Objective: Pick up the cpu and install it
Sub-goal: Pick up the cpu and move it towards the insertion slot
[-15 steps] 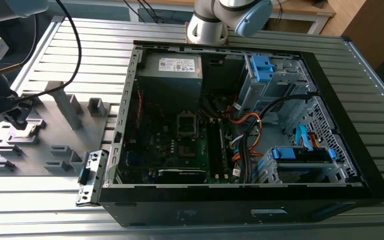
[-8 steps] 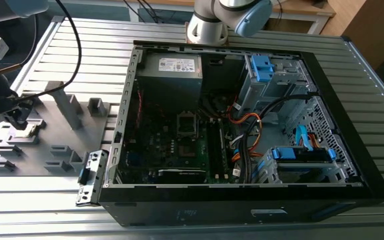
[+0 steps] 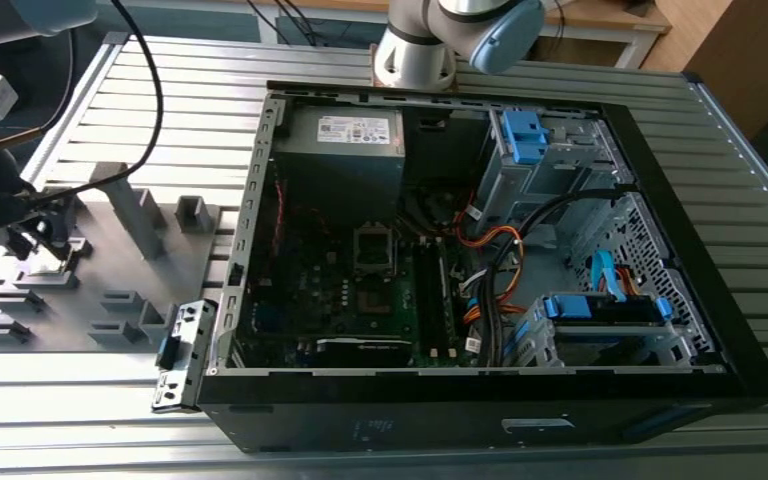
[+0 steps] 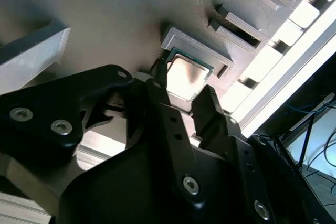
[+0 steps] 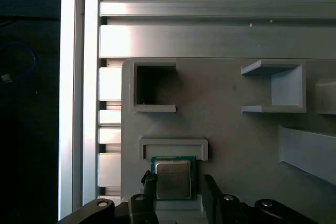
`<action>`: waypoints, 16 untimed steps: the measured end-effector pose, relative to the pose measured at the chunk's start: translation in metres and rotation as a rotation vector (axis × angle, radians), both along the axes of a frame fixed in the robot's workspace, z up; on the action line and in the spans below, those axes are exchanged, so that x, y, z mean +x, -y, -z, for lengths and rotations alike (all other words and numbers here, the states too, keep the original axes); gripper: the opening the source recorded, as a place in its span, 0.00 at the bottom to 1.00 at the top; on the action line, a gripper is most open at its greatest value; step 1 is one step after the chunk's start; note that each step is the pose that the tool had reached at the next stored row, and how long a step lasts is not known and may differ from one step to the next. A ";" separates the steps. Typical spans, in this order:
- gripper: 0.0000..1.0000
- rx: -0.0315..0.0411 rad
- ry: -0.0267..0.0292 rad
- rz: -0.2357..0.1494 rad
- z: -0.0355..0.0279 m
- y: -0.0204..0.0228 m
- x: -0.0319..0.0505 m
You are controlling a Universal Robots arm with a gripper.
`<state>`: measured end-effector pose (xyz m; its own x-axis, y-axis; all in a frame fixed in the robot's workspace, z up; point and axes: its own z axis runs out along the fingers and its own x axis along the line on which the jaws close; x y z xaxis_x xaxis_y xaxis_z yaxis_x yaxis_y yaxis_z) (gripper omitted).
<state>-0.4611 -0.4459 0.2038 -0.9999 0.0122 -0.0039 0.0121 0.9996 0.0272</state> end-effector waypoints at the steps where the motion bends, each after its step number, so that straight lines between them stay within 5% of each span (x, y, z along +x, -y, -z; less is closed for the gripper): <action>1: 0.47 0.0000 0.0000 0.000 0.0000 0.0000 0.0000; 5: 0.59 0.0000 0.0000 0.000 0.0002 0.0000 0.0000; 16: 0.59 -0.0004 0.0000 -0.005 0.0076 -0.0001 -0.0006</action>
